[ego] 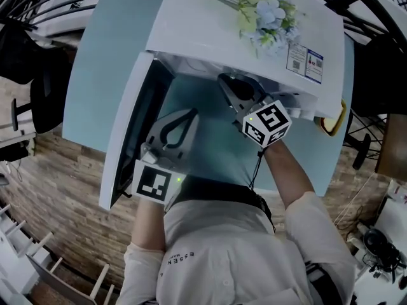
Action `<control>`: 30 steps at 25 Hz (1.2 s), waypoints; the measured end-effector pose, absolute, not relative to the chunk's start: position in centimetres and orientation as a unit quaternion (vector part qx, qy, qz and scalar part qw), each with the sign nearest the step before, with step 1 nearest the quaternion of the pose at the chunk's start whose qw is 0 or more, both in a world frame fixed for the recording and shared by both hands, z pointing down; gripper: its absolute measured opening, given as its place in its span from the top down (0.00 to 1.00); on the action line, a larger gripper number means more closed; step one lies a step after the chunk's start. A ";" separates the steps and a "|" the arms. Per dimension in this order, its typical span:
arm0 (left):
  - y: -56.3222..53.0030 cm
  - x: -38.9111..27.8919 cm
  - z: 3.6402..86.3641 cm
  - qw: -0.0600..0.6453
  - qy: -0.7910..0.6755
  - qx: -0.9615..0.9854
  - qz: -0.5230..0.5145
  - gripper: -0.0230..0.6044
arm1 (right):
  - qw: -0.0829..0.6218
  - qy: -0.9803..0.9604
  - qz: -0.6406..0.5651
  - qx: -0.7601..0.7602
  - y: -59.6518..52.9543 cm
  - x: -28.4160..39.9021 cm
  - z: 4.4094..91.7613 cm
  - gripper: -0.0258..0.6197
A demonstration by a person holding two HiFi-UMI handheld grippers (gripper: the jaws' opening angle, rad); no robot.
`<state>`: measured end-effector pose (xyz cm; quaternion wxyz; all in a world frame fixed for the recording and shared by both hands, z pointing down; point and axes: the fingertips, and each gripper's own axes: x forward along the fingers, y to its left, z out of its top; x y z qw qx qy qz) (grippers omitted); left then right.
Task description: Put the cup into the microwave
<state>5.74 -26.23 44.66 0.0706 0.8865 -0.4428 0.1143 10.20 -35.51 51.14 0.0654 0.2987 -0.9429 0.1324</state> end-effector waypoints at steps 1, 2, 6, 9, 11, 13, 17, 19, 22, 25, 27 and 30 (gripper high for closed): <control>-26.4 5.6 44.8 0.070 -0.444 0.886 0.116 0.96 | 0.066 -0.944 0.132 0.296 -35.8 10.0 51.3 0.93; -26.6 5.6 44.9 0.068 -0.446 0.885 0.118 0.96 | 0.067 -0.944 0.132 0.294 -36.0 9.8 51.4 0.93; -26.9 5.4 45.4 0.066 -0.447 0.883 0.126 0.96 | 0.069 -0.948 0.127 0.283 -36.5 9.1 51.8 0.93; -27.3 5.3 45.5 0.067 -0.447 0.883 0.126 0.96 | 0.070 -0.949 0.119 0.282 -36.9 8.8 51.9 0.93; -27.4 5.2 45.7 0.070 -0.448 0.882 0.127 0.96 | 0.069 -0.948 0.117 0.287 -37.2 8.8 52.1 0.93; -27.6 5.1 45.9 0.074 -0.450 0.881 0.126 0.96 | 0.071 -0.945 0.113 0.298 -37.7 8.9 52.3 0.93; -27.8 4.9 46.1 0.081 -0.450 0.881 0.122 0.96 | 0.071 -0.943 0.115 0.303 -38.3 9.0 52.4 0.93; -27.8 4.8 46.1 0.080 -0.447 0.882 0.123 0.96 | 0.072 -0.944 0.118 0.300 -38.3 8.8 52.4 0.93; -27.8 4.9 45.9 0.074 -0.440 0.887 0.122 0.96 | 0.076 -0.944 0.125 0.297 -38.1 8.9 52.4 0.93; -27.7 4.9 45.7 0.073 -0.436 0.889 0.120 0.96 | 0.079 -0.943 0.130 0.296 -37.9 9.2 52.4 0.92; -27.7 4.8 45.7 0.075 -0.437 0.888 0.120 0.96 | 0.074 -0.945 0.136 0.289 -37.7 9.2 52.3 0.89; -27.6 4.8 45.6 0.076 -0.436 0.889 0.116 0.96 | 0.070 -0.946 0.140 0.283 -37.4 9.3 52.3 0.77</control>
